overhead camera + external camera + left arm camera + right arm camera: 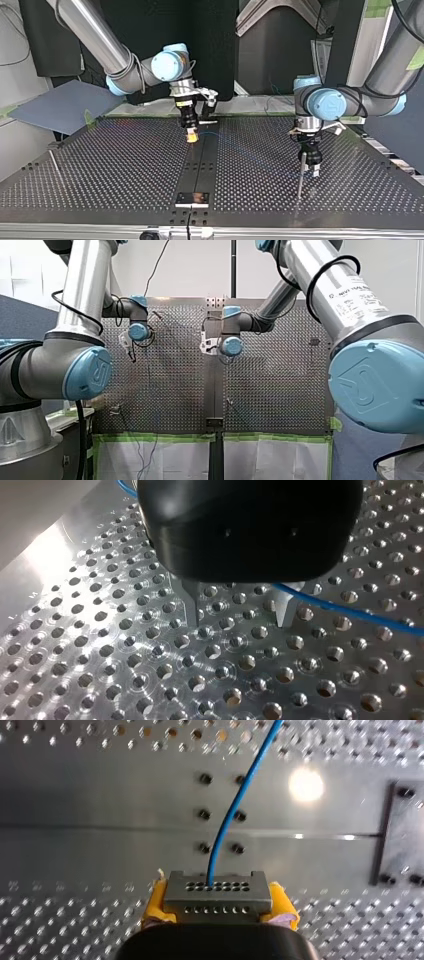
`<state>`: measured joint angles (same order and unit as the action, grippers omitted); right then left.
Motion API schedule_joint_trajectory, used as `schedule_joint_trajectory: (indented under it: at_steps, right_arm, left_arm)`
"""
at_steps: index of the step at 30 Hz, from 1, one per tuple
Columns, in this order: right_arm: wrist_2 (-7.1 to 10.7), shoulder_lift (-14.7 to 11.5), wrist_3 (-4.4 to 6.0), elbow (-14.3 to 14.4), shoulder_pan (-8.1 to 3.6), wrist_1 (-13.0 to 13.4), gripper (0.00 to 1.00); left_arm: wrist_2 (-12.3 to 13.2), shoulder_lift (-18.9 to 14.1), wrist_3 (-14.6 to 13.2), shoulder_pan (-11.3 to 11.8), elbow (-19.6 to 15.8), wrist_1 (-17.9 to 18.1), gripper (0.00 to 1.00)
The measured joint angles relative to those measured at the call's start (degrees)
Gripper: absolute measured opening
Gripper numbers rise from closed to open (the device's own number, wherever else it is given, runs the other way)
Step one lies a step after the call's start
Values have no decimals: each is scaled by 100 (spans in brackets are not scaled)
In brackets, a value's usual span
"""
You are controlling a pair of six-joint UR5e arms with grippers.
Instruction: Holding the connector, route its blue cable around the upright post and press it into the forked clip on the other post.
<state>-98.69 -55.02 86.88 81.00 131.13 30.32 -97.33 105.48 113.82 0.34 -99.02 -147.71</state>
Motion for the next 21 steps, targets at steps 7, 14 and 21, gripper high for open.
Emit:
schedule_joint_trajectory:
  at_steps: [7,14,21]
  right_arm:
    - [-61,9,11,350,-120,351,19]
    - [-176,11,46,671,-251,673,19]
    - [-372,13,49,1035,-354,993,19]
  left_arm:
    - [-15,3,-23,-11,0,-19,77]
    - [2,4,-27,-22,1,-22,77]
    - [78,3,-38,-34,3,-25,99]
